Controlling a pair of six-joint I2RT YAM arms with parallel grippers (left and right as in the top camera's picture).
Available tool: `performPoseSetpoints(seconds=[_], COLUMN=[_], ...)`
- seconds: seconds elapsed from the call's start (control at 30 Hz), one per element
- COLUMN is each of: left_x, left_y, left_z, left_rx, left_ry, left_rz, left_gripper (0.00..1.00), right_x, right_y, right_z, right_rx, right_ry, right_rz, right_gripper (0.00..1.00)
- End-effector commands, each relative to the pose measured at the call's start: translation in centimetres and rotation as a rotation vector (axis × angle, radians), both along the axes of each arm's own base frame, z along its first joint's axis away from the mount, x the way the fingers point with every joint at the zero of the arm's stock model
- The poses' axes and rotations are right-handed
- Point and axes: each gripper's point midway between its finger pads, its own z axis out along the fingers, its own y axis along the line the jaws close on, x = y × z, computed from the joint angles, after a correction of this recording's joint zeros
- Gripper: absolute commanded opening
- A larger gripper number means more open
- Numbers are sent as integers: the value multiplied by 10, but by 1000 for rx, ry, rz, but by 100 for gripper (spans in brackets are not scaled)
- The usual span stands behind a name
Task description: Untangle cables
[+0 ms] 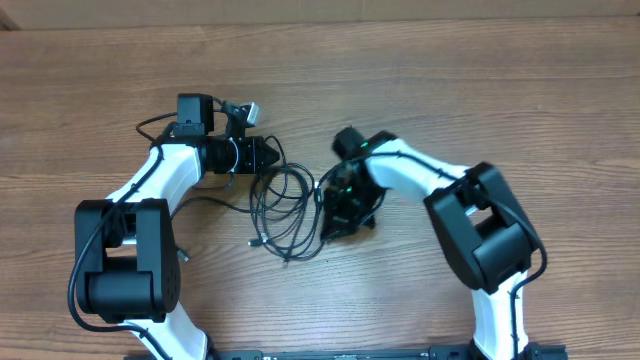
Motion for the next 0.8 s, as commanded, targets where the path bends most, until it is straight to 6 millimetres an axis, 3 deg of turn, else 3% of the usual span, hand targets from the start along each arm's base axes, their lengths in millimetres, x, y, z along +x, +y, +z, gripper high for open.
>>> performPoseSetpoints(seconds=[0.0,0.13,0.23,0.33,0.53,0.77], left_x=[3,-3,-6,-7,-14,-29], left_y=[-7,-18,-22,-23,-30,-40], left_z=[11,23,28,30,41,62], left_rx=[-58,-135,-167,-178,-245,-374], left_ry=[-55,-103,-121,-125,-158,-235], left_rz=[-65,-144,-173,-183,-242,-346], left_gripper=[7,10,11,12,13,18], right_x=[25,43,62,77,98,101], right_y=[2,-7,-11,-10,-2,14], right_z=[35,50,47,42,34,34], right_rx=[153,178,172,144,68,83], right_ry=[-101,-206,-282,-317,-384,-440], right_rz=[55,68,55,9,-70,-45], right_gripper=[4,8,24,32,34,34])
